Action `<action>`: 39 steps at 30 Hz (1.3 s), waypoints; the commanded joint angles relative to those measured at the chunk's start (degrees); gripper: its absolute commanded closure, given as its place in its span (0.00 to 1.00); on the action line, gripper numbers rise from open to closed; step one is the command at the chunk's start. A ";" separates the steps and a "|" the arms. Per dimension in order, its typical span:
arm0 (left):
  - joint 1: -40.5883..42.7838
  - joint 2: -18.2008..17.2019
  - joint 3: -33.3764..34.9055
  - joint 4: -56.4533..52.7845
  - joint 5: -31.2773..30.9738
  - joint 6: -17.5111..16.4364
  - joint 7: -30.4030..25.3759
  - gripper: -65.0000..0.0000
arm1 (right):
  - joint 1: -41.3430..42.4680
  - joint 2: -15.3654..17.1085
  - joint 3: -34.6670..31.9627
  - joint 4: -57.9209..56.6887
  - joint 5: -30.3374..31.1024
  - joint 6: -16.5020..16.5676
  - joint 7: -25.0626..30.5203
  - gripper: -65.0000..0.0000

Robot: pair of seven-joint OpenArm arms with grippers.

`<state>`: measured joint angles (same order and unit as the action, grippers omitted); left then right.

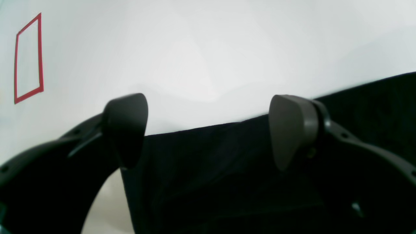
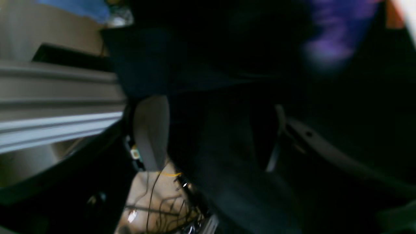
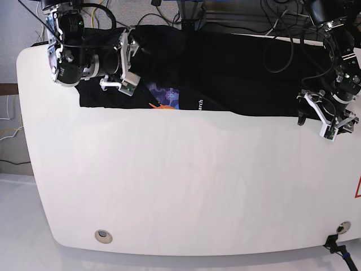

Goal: Fold the T-shirt properly
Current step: 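Grasp the shirt's folded end with the right gripper and lift it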

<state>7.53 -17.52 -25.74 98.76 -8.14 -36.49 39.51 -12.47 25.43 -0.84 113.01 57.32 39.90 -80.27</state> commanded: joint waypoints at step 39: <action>-2.74 -0.90 0.81 0.71 -0.52 0.23 -1.13 0.15 | 0.73 -18.44 2.73 -2.29 3.21 0.10 0.27 0.41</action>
<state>5.82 -17.52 -24.58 98.59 -8.10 -36.49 39.55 -11.94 5.54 1.83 109.67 56.88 39.68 -80.90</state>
